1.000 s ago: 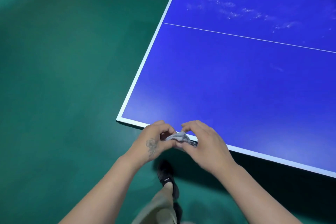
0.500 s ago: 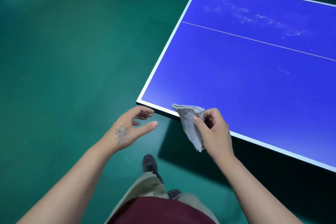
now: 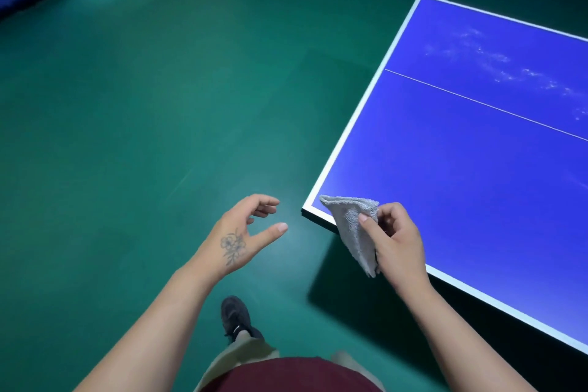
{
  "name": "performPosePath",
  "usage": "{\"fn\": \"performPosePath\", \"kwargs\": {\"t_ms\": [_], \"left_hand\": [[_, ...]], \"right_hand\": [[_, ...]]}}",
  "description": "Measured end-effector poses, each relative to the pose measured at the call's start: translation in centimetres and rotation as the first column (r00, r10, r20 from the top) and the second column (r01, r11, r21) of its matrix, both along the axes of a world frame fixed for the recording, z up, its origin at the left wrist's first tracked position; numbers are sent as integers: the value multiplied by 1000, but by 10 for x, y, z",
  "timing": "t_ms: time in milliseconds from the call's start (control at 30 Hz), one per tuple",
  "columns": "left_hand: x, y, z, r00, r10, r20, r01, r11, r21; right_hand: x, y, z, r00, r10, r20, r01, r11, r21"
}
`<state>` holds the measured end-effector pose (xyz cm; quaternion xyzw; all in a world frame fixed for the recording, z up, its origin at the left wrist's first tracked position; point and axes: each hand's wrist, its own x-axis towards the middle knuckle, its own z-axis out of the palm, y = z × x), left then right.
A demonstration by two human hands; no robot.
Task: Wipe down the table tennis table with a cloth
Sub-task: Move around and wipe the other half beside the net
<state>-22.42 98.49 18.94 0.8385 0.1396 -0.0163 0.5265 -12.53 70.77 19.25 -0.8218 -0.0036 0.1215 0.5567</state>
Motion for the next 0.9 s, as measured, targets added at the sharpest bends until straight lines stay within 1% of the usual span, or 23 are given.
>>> {"fn": "performPosePath", "kwargs": {"t_ms": [267, 400, 567, 667, 800, 900], "left_hand": [[35, 158, 0, 999, -2, -40, 1, 1000, -5], [80, 207, 5, 999, -38, -31, 38, 999, -18], [149, 234, -3, 996, -86, -28, 84, 994, -68], [201, 257, -14, 994, -105, -36, 101, 989, -110], [275, 300, -20, 993, -103, -52, 97, 990, -101], [330, 337, -20, 990, -87, -108, 78, 993, -86]], "right_hand": [[48, 144, -3, 999, -43, 8, 43, 999, 4], [80, 195, 1, 996, -84, 35, 82, 996, 32], [127, 229, -1, 994, -107, 34, 105, 992, 63], [171, 250, -17, 987, -158, 27, 156, 985, 69], [247, 287, -48, 976, -215, -9, 215, 974, 71], [311, 322, -56, 977, -210, -43, 214, 971, 111]]}}
